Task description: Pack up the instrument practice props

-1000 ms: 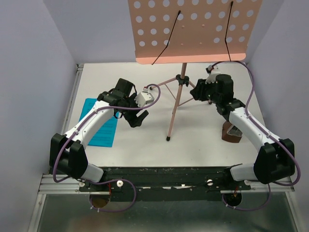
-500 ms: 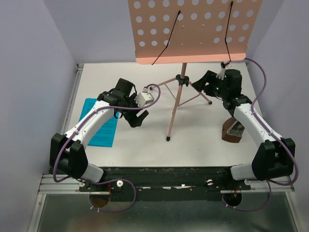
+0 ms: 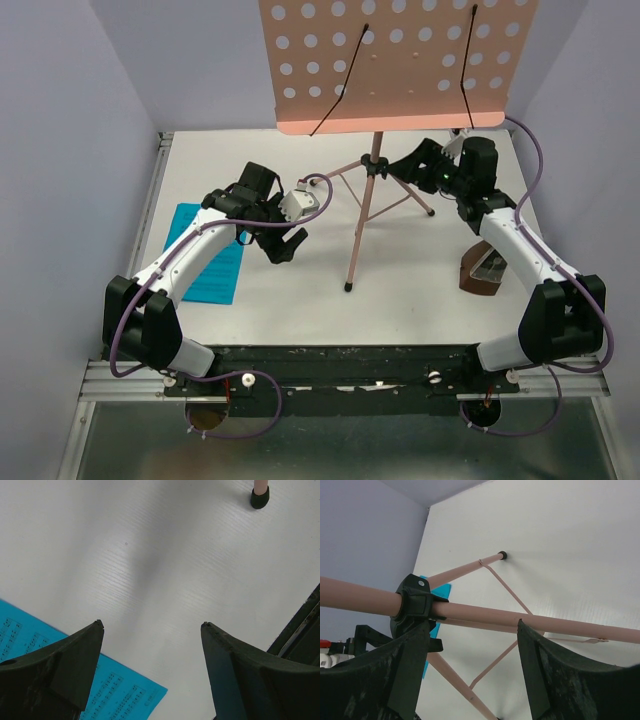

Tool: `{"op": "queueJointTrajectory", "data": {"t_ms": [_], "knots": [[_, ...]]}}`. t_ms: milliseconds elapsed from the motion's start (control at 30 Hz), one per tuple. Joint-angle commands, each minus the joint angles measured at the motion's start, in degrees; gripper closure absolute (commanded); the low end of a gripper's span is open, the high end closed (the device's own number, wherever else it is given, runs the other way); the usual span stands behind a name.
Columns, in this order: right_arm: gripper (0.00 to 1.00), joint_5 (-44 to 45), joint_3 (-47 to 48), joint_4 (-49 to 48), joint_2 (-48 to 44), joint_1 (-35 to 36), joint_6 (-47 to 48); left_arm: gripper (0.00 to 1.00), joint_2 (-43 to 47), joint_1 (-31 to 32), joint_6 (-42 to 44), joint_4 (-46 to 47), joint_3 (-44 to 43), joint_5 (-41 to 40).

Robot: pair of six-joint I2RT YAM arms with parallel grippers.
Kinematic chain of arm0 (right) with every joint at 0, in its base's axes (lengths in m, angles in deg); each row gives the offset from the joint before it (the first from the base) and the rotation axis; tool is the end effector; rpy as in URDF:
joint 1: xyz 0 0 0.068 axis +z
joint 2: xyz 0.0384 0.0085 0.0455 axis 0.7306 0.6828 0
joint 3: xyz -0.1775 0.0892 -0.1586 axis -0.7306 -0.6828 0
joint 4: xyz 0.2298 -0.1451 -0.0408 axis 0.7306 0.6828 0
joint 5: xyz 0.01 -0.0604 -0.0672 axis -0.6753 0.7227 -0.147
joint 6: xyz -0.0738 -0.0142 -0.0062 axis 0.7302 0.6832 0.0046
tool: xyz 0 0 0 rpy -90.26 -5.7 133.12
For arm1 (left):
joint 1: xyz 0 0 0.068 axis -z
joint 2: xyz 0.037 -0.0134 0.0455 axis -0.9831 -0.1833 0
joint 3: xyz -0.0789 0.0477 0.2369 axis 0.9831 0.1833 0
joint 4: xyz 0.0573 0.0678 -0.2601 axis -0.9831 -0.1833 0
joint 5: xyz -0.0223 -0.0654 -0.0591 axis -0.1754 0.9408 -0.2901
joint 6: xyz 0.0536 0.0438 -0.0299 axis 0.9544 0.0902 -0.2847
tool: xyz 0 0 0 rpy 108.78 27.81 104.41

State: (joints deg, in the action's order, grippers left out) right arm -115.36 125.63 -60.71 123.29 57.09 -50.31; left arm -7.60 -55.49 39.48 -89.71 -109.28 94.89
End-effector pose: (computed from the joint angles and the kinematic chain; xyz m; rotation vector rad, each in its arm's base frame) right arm 0.3679 0.0938 0.2847 0.1280 1.9759 0.9617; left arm 0.2832 -0.1522 0.2377 1.2497 2.2686 -0.4838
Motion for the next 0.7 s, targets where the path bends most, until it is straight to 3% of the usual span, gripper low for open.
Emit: {"op": "queueJointTrajectory", "data": {"t_ms": [0,667], "knots": [[0.23,-3.47,0.87,-2.32,-0.28,1.01,-1.37,0.12,-0.41,-0.39,-0.19,0.79,-0.75,1.36],[0.23,-7.50,0.53,-3.64,-1.15,1.01,-2.51,0.12,-1.02,-0.39,-0.37,0.61,-1.19,1.45]]}}
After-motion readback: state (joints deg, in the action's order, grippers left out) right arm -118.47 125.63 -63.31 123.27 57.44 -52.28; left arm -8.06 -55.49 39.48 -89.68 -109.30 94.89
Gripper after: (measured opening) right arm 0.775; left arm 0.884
